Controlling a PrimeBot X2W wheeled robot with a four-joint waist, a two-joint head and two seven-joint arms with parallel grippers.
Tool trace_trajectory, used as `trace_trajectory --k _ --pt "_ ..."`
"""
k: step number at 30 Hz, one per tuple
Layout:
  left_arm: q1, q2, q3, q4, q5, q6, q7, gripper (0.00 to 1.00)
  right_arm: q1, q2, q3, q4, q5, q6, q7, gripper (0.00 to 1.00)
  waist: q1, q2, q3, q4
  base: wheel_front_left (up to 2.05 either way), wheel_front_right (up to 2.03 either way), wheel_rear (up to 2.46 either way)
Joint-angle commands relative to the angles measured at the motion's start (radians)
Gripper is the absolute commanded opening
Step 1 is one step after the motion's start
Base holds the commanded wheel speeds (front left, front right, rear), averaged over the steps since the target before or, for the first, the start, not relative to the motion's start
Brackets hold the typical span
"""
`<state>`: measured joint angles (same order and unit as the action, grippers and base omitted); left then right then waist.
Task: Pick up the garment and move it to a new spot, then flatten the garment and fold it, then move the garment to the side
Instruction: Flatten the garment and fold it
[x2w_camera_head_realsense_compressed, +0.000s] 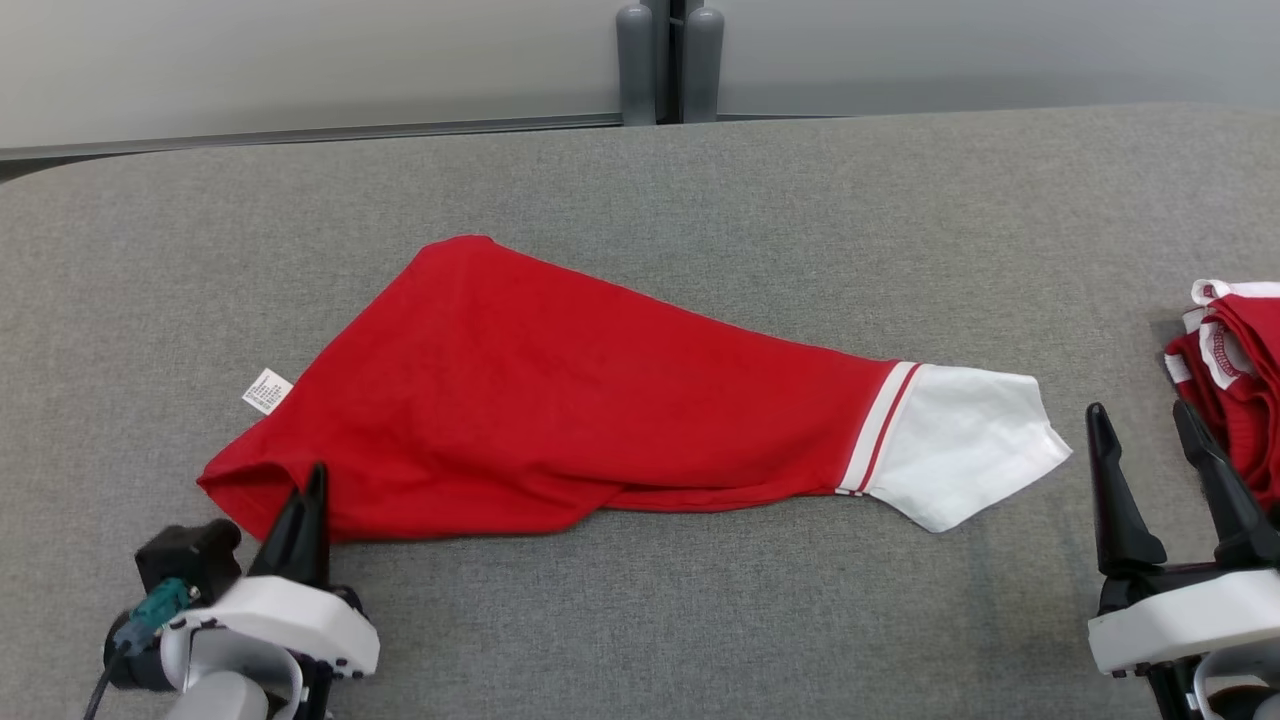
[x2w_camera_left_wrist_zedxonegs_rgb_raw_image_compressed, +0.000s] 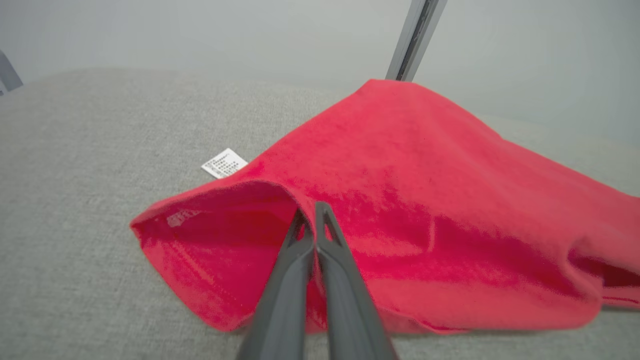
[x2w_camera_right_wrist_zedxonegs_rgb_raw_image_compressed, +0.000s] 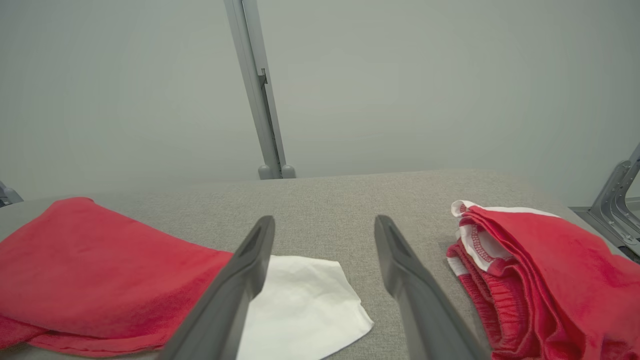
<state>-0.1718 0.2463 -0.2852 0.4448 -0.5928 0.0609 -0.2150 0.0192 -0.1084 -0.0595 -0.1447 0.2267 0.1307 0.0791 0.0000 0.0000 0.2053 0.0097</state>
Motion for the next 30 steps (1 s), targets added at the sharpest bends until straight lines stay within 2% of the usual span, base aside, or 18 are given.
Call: trace_trajectory --k 1,9,14,19,22,26,27,28,30 --pt "-0.028 0.017 0.012 -0.045 0.023 0.009 -0.021 0.00 -0.013 -0.005 -0.007 -0.003 0.000 0.000 -0.005 1.00 0.0000 0.0000 0.003 0.005 0.00 0.00 0.00" --pt "-0.094 0.088 0.053 -0.326 0.094 0.068 -0.016 0.00 -0.027 -0.003 -0.016 -0.022 0.001 0.000 -0.003 1.00 0.0000 0.0000 0.029 0.010 0.00 0.00 0.00" --pt "-0.191 0.125 0.077 -0.379 0.098 0.084 0.041 0.00 -0.062 0.001 -0.008 -0.023 0.009 0.000 -0.012 1.00 0.0000 0.0000 0.076 -0.021 0.00 0.00 0.00" --pt "-0.289 0.136 0.088 -0.278 0.066 0.062 0.092 0.00 -0.089 0.006 -0.001 -0.015 0.015 0.000 -0.022 1.00 0.0000 0.0000 0.124 -0.056 0.00 0.00 0.00" --pt "-0.361 0.136 0.090 -0.151 0.039 0.024 0.105 0.00 -0.108 0.009 0.009 -0.004 0.021 0.000 -0.034 1.00 0.0000 0.0000 0.162 -0.082 0.00 0.00 0.00" --pt "-0.476 0.126 0.096 0.050 0.013 -0.036 0.067 0.00 -0.133 0.013 0.014 0.022 0.031 0.000 -0.060 1.00 0.0000 0.0000 0.209 -0.106 0.00 0.00 0.00" --pt "-0.492 0.122 0.097 0.084 0.008 -0.043 0.059 0.38 -0.135 0.012 0.012 0.027 0.031 0.000 -0.063 1.00 0.0000 0.0000 0.213 -0.106 0.00 0.00 0.00" --pt "-0.503 0.118 0.098 0.112 0.004 -0.050 0.051 1.00 -0.138 0.011 0.012 0.032 0.031 0.000 -0.068 1.00 0.0000 0.0000 0.214 -0.106 0.00 0.00 0.00" --pt "-0.524 0.119 0.102 0.149 0.007 -0.062 0.024 1.00 -0.144 0.010 0.011 0.040 0.032 0.000 -0.073 1.00 0.0000 0.0000 0.216 -0.106 0.00 0.00 0.00"
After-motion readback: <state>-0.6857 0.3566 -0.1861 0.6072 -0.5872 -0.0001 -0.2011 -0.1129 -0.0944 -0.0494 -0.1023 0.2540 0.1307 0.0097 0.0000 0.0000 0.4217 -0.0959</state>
